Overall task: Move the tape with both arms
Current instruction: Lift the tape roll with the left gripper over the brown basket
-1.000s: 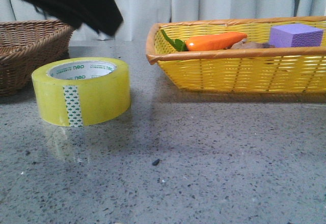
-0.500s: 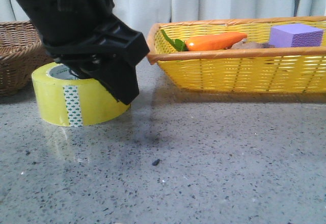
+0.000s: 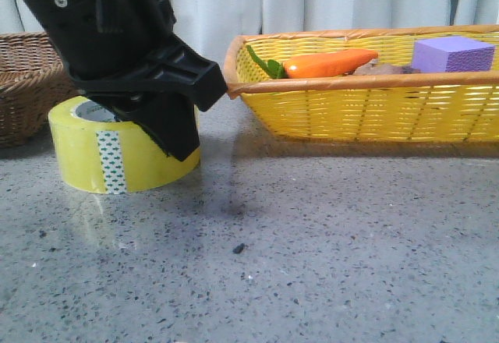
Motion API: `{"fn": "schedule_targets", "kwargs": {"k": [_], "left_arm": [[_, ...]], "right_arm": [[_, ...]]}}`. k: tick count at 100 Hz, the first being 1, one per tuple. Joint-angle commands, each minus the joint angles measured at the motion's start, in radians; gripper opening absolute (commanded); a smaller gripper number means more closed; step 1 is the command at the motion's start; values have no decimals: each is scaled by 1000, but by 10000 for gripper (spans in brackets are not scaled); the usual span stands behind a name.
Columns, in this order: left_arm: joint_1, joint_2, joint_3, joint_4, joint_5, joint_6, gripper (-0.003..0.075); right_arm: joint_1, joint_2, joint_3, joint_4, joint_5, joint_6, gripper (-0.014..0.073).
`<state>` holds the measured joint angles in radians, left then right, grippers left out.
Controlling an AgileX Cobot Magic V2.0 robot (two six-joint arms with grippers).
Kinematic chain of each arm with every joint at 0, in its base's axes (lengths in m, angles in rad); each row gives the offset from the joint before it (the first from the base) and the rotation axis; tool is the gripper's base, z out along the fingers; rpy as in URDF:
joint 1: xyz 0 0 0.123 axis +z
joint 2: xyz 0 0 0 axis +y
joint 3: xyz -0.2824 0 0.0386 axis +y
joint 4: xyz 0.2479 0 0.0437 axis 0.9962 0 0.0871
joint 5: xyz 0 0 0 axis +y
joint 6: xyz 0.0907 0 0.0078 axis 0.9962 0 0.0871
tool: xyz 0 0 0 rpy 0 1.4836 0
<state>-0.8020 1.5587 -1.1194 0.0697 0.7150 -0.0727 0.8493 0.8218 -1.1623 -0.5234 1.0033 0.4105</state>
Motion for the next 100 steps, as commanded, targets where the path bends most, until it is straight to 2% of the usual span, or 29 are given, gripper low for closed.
{"fn": "schedule_targets", "kwargs": {"k": [1,29,54,78,100], "left_arm": [[2,-34,-31,2,-38,-10,129],[2,-34,-39,2,-33,-10,80],[2,-34,-125,6,69,-10,79],[5,-34,-213,81,128,-10,79],[64,-47,-307,119,196,-10,79]], "right_arm": [[-2,-6,-25,-45,-49,2,-67],[-2,-6,-25,-45,-49,2,-67],[-2,-6,-25,-45,-47,2,-67],[-2,-6,-25,-45,-47,2,-67],[-2,-6,-25,-45,-47,2,-67]]}}
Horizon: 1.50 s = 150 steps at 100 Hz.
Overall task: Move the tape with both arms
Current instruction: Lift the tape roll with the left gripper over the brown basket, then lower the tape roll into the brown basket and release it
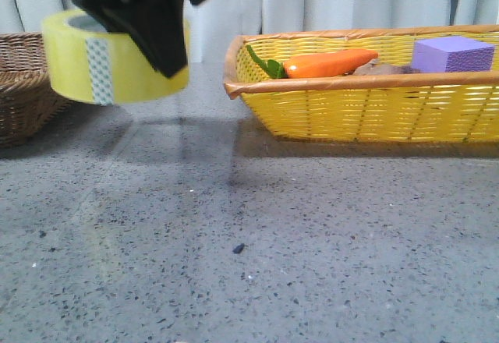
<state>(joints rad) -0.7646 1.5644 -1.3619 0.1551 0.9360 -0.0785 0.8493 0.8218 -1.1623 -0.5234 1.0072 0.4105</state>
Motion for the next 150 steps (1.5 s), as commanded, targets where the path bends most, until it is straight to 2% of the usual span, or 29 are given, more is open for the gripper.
{"fn": "schedule_targets", "kwargs": {"k": [1,18,37,54,68,92,150], "left_arm": [[30,-52,-68,34,-25,-4,79],[125,-103,-100,52,-27,-4,79],[285,-151,-102,56,-25,-2,79],[439,-139,-100,43,-27,40,79],[506,-101,-96,4,-32,86,79],[553,-12,-81,-68,-53,130,79],[561,86,-81,-126,-122,163,88]], "right_arm": [[-2,-6,-25,-45,-51,2,-67],[-2,-6,-25,-42,-51,2,-67],[-2,-6,-25,-42,-51,2,-67],[-2,-6,-25,-42,-51,2,-67],[-2,-6,-25,-42,-54,2,-67],[-2,-6,-25,-37,-54,2,-67],[-2,-6,-25,-37,-48,2,-67]]}}
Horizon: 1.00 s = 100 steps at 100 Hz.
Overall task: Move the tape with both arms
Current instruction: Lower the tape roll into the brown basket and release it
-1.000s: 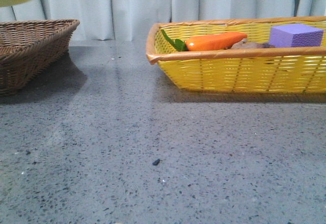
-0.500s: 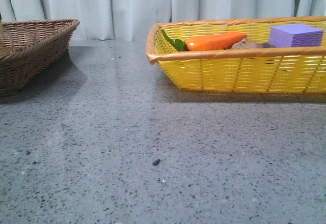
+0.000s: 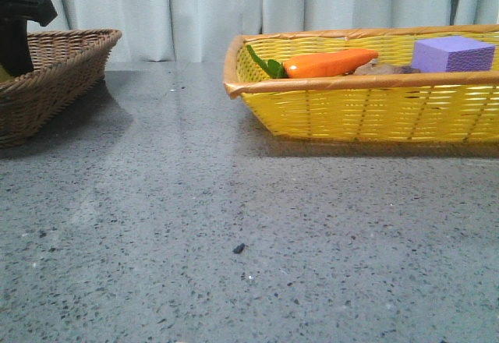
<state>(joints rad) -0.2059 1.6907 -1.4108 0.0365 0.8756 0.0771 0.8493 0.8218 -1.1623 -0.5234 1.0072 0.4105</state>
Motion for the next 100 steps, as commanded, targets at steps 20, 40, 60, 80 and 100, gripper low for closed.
{"fn": "schedule_targets", "kwargs": {"k": [20,40,60,80,100], "left_arm": [[2,-40,-32,-7,-61,7,251],[2,-40,-36,12,-38,7,356],[2,-115,-39,-3,-50,7,355],[2,-238,-34,-19,-56,7,231],[2,-390,16,-52,-76,7,-22]], "right_arm": [[-2,-6,-25,-37,-48,2,-67],[-2,-6,-25,-37,-44,2,-67],[-2,-17,-25,-59,-48,2,-67],[-2,-75,44,-167,-112,103,-67],[-2,-193,226,-305,-189,244,-67]]}}
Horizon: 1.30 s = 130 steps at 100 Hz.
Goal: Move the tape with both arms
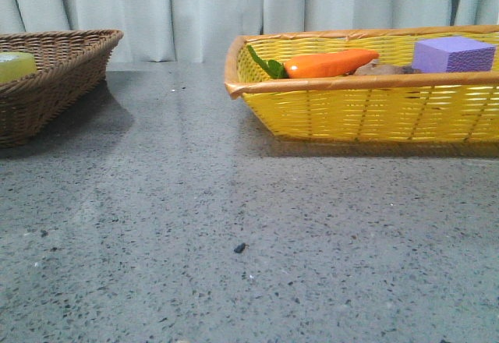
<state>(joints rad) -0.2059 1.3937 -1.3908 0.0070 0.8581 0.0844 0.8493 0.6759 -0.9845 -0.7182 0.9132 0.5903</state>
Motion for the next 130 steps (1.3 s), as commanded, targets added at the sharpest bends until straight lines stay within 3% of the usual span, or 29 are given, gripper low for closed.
{"fn": "schedule_targets", "kwargs": {"k": [1,23,54,94,130], "left_arm": [[2,-98,1,-23,-61,0,-20],[2,-294,155,-29,-165,0,-20],[2,-600,493,-54,-394,0,-20],[2,-923,825,-121,-512,0,-20],[2,-1118,984,-152,-547,0,-20]], "right_arm": [[-2,-52,55,-118,-102,69,-67],[-2,-196,228,-203,-148,137,-67],[-2,-364,328,-216,-150,137,-67],[-2,-535,468,-260,-166,138,-67],[-2,-611,561,-270,-133,139,-67]]}}
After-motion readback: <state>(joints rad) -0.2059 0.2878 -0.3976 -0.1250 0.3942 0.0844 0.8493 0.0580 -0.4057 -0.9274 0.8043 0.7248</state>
